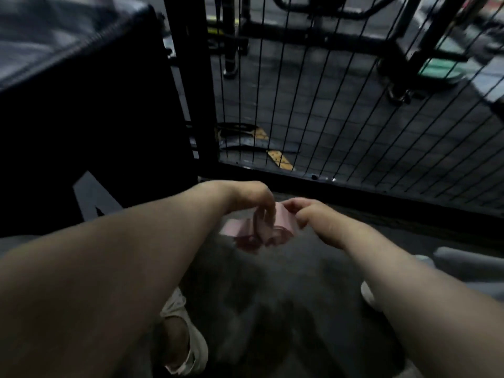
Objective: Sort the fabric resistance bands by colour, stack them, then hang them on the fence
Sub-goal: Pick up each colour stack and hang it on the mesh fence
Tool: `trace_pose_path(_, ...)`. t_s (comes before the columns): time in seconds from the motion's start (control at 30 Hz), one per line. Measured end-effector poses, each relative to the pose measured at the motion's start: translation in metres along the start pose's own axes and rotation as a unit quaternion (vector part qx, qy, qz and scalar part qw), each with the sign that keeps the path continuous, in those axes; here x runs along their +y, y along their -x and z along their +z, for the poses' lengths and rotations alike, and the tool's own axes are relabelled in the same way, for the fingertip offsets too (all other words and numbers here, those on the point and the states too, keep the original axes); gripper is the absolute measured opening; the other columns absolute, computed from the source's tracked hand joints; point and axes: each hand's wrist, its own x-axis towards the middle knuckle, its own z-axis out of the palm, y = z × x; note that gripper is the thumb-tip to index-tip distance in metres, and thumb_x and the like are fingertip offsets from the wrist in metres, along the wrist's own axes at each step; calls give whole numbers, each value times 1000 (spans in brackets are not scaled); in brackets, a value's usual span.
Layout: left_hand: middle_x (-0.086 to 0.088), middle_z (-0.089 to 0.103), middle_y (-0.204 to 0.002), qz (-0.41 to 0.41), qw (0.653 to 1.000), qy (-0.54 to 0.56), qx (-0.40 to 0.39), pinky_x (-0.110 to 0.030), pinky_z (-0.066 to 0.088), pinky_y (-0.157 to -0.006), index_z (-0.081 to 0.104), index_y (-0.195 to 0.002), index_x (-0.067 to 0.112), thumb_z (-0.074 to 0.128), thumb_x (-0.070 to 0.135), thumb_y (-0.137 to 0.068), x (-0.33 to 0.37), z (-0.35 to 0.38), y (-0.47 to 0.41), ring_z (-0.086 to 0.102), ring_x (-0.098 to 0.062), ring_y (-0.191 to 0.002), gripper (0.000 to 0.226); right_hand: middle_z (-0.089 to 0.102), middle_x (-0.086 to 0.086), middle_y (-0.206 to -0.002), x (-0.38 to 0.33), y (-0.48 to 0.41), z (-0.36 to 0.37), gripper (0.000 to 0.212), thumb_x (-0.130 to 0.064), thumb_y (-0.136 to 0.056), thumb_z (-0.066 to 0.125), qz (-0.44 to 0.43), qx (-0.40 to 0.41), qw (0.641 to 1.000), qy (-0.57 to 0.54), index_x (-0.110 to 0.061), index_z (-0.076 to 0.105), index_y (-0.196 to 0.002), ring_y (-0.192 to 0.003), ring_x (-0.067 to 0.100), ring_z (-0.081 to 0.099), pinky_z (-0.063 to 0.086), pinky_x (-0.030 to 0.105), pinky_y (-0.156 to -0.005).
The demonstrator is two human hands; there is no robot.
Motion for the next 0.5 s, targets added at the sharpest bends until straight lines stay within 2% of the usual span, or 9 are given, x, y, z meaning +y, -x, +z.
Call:
trace_pose_path(0.03, -17, 72, -101, -5, 1000, 17, -19, -40, 51, -92, 76, -81, 7, 72, 31, -47, 11, -10, 14, 66, -34, -98, 42, 69, 11, -107, -17, 12, -2, 55, -5, -51, 51, -29, -5, 999, -16, -15, 72, -101, -103, 28, 59, 46, 38, -83)
trace_pose_path(0.07, -25, 71, -98, 0, 999, 24, -34, -39, 53, -87, 74, -80, 1, 72, 27, -50, 22, -17, 31, 67, -39, -94, 40, 70, 11, -99, -31, 22, -2, 53, -8, -50, 51, -50, -14, 998, -33, -11, 72, -99, -98, 27, 60, 46, 41, -87)
trace_pose_path(0.13, -32, 69, -86, 50, 999, 15, -16, -27, 52, -66, 67, -72, -5, 62, 11, -74, 44, -28, 69, 64, -33, -74, 17, 69, 12, -98, -57, 42, -3, 49, -12, -58, 53, -89, -31, 994, -45, -4, 69, -103, -96, 24, 61, 48, 43, -93)
trace_pose_path(0.17, -28, 69, -80, 67, 998, 22, -5, -26, 50, -62, 65, -70, -3, 56, 3, -82, 53, -33, 84, 62, -29, -67, 16, 67, 14, -101, -67, 50, -3, 47, -14, -63, 53, -102, -40, 993, -53, -1, 66, -106, -96, 24, 61, 50, 40, -91)
trace_pose_path(0.2, -23, 68, -79, 90, 995, 29, 7, -27, 49, -65, 65, -71, -2, 53, -1, -85, 63, -37, 100, 62, -26, -68, 18, 65, 16, -103, -78, 59, -2, 45, -16, -70, 55, -119, -42, 990, -56, 2, 63, -110, -95, 23, 61, 52, 34, -88)
trace_pose_path(0.27, -16, 68, -86, 135, 991, 18, 5, -31, 46, -83, 67, -75, 0, 55, 0, -85, 69, -44, 120, 63, -23, -81, 15, 65, 16, -103, -94, 73, 0, 35, -19, -84, 56, -161, -38, 986, -38, 4, 62, -110, -93, 20, 62, 54, 23, -79)
trace_pose_path(0.33, -7, 70, -83, 164, 986, 15, 4, -33, 40, -85, 71, -78, 0, 59, 6, -82, 69, -50, 132, 63, -15, -80, 14, 68, 8, -96, -107, 82, -1, 29, -28, -89, 54, -191, -38, 981, -6, -2, 65, -96, -89, 13, 64, 49, 19, -78)
trace_pose_path(0.4, -4, 72, -88, 196, 979, 46, -6, -33, 39, -88, 72, -88, -5, 55, 7, -82, 67, -53, 143, 63, -14, -85, 22, 68, -2, -88, -117, 92, 0, 29, -39, -81, 59, -202, -29, 979, 16, -11, 64, -88, -85, 9, 64, 46, 22, -79)
trace_pose_path(0.5, -7, 73, -110, 247, 961, 115, -43, -43, 28, -112, 78, -91, 4, 60, 24, -71, 58, -56, 145, 60, -28, -113, 34, 60, -2, -79, -127, 97, 1, 40, -48, -74, 62, -212, -4, 976, 36, -11, 57, -90, -74, 10, 56, 41, 29, -74)
